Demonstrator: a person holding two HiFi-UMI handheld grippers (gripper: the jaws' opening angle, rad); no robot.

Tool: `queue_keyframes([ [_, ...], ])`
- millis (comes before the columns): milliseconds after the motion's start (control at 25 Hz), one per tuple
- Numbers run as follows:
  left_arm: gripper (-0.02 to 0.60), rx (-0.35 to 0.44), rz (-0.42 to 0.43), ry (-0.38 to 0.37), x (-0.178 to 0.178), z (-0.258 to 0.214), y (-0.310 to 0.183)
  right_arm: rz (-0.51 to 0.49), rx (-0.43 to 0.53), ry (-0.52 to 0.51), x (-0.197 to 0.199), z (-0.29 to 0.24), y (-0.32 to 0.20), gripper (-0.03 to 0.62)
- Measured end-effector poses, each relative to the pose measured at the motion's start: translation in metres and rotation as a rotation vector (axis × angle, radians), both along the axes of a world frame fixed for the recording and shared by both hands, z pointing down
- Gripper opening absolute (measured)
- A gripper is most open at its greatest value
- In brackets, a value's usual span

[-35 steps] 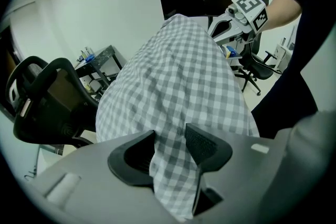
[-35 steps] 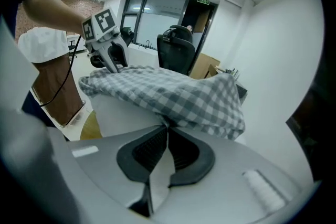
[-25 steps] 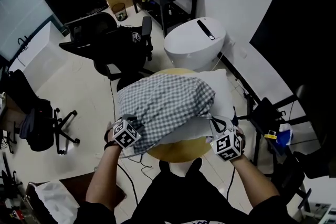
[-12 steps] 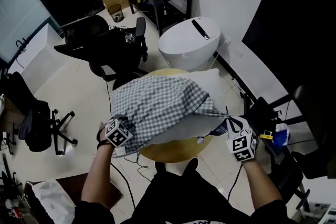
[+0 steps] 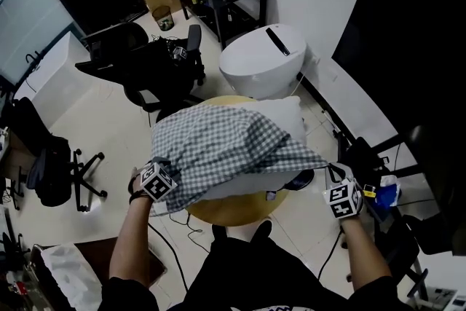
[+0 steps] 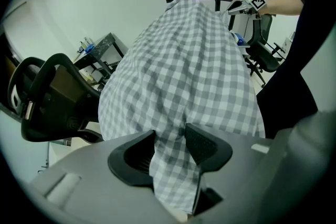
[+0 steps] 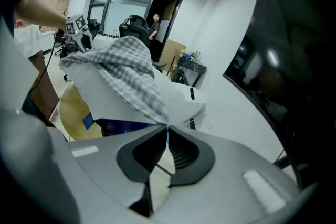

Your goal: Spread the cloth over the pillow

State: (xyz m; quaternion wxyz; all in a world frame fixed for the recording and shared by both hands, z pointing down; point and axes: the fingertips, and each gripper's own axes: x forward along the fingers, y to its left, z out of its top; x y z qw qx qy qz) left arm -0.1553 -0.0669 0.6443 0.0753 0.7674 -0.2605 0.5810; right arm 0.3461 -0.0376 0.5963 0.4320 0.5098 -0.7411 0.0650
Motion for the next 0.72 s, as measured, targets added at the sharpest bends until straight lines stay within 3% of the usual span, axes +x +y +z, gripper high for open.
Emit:
queue_keyframes([
  [240,0.178,0.032,0.003,-0.048,0.003,-0.011,0.004,-0.022,-0.072,-0.037,0.000,0.021,0.004,0.024],
  [360,0.178,0.053,-0.008,-0.052,0.003,-0.017,0.008,-0.009,-0.118,-0.102,-0.006,0.021,0.003,0.139],
  [480,0.178,0.079,-0.016,-0.041,0.004,-0.029,0.012,-0.026,-0.081,-0.146,-0.017,0.003,-0.001,0.153],
  [720,0.178,0.170,-0.039,0.084,0.028,-0.065,0.008,-0.312,-0.014,-0.103,-0.110,-0.023,0.013,0.153],
])
